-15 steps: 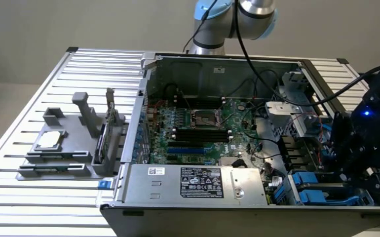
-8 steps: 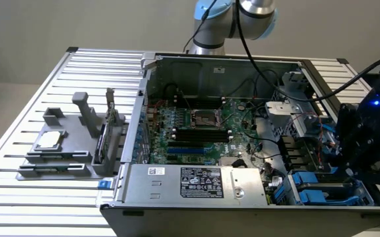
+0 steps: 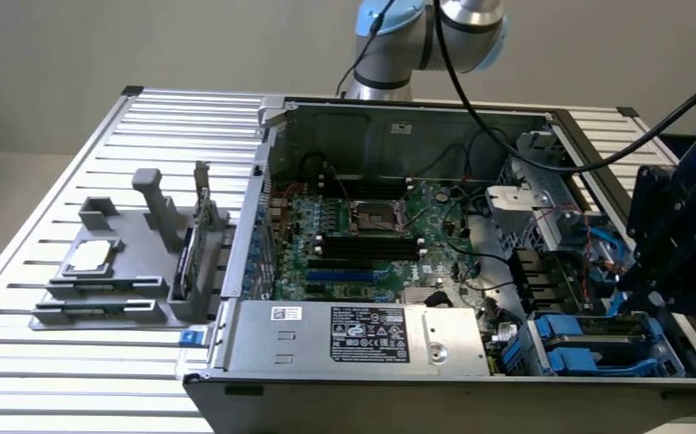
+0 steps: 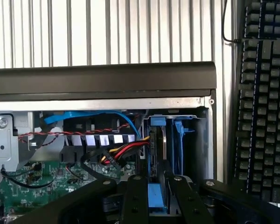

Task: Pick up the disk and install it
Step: 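Insert the first disk wire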

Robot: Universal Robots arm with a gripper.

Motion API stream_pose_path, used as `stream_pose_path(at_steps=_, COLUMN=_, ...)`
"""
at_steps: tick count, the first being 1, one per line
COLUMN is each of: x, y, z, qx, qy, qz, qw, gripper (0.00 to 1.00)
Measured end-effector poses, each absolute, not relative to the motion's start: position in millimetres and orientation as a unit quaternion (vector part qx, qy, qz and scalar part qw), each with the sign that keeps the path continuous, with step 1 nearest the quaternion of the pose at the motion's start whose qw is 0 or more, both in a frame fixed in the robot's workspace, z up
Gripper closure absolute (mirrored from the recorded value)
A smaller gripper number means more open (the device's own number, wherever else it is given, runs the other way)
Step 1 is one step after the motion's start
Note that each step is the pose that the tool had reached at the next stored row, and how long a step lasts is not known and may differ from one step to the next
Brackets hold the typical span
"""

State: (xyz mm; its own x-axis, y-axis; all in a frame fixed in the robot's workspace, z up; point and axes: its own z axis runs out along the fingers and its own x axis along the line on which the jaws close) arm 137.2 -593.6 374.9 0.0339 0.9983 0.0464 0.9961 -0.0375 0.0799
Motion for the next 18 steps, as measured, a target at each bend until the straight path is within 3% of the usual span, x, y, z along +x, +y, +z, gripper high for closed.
stream_pose_path(at_steps=18, x=111.2, y=-593.5, z=380.5, qx=0.719, qy=0.694, qz=0.044, qw=0.012, gripper=0.75)
